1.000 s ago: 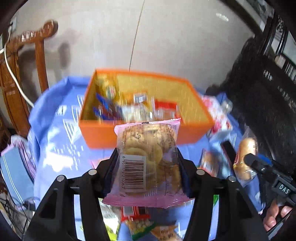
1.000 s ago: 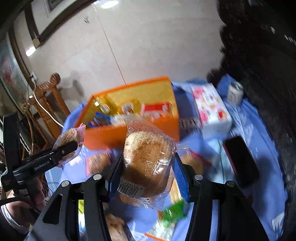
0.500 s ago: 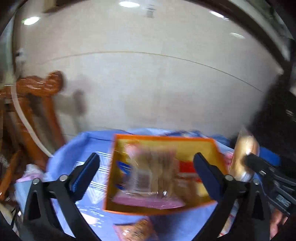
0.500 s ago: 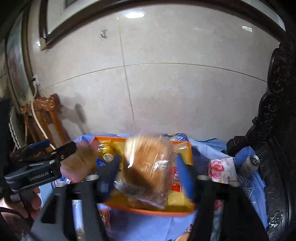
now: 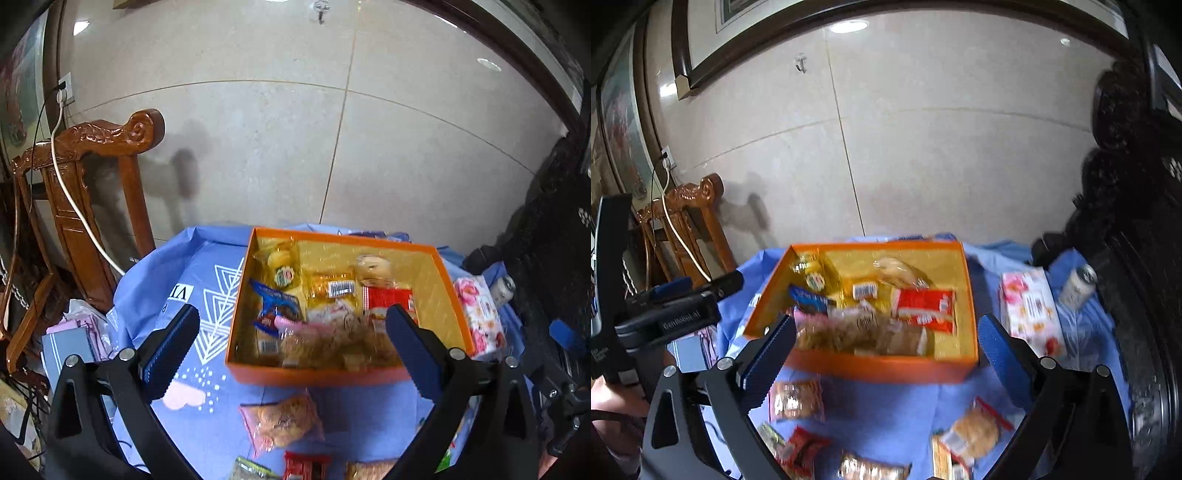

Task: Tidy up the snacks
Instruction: 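Move both tools back over the remaining snacks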

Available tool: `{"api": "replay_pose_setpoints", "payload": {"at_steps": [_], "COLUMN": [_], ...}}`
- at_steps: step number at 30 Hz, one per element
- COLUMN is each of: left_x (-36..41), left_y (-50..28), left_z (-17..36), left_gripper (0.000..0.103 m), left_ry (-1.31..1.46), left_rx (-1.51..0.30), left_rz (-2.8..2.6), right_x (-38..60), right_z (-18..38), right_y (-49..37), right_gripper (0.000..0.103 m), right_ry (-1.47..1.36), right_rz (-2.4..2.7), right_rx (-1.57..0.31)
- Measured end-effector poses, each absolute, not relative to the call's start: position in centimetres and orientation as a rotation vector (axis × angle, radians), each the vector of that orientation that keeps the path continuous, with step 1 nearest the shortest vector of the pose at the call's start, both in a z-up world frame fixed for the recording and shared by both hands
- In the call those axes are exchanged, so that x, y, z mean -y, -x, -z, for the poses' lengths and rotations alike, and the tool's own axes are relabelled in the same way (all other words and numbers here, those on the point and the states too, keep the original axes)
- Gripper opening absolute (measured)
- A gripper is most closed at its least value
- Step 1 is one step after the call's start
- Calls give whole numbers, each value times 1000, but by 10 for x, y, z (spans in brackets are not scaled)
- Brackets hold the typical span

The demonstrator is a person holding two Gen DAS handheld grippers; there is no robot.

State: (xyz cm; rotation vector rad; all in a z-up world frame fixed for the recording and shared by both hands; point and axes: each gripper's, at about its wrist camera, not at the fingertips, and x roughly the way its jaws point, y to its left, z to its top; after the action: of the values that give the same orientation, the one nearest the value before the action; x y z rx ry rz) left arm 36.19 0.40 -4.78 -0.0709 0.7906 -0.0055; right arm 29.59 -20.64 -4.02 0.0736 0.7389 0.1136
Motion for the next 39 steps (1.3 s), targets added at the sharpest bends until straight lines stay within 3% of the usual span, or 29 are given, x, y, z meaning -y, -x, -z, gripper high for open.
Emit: {"api": "replay_pose_setpoints", "payload": {"at_steps": [10,22,30,35,39], "left_x": [6,-5,-40,-48,-54], "left_y": [-311,-227,-212,-212,-210], "left_z": [77,144,162,163,165], "left_gripper": [99,99,99,99,99], "left_ry": [29,30,77,90,80], "left_rx": [-876,-995,-1054,-1061,-1063], "left_rz": [35,128,60,35,21], "right_x": [243,303,275,251,247], "right_z": [79,168,201,222,237], "right_y": [-243,-182,-191,-202,-208], "right_gripper": [99,99,99,84,81], "right_ry": [-134,-288,-250,-159,-125], "right_rz": [-10,145,48,-1,15], "right_rx": [-853,-1104,-1214,-1249,-1274]}}
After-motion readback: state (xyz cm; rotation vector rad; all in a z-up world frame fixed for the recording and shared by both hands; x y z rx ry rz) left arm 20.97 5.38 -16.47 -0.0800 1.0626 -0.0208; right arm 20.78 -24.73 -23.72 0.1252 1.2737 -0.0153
